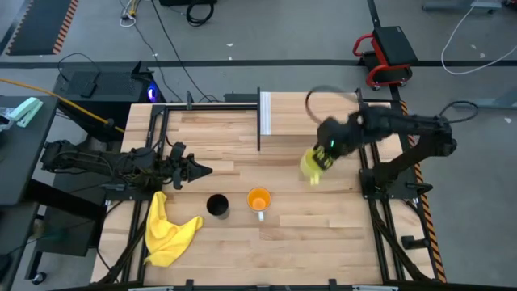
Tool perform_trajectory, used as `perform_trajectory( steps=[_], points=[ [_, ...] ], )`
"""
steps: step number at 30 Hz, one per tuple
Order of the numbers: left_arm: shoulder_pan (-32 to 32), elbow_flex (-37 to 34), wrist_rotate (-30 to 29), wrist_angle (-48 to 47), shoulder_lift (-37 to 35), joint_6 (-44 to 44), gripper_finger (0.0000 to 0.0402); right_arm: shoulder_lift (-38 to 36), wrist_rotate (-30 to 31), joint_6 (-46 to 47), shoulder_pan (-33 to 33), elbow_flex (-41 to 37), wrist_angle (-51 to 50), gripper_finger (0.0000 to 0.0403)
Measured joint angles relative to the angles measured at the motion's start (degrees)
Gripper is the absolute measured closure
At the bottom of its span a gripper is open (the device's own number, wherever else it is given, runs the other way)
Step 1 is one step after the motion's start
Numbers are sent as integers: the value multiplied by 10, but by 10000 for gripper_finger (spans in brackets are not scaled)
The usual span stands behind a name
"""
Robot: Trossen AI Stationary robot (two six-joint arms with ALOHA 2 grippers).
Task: Stack small to large cups/mugs on shelf
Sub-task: Put the yellow mug on the shelf
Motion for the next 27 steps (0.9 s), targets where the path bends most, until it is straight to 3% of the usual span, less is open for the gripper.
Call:
perform_trajectory(
  steps=[16, 27],
  points=[
    [0, 0, 0, -7, 0, -6, 384, -30, -9, -245, -370, 8, -2, 398],
    [0, 0, -4, -8, 0, -5, 382, -23, -19, -362, -536, 8, -2, 398]
  ],
)
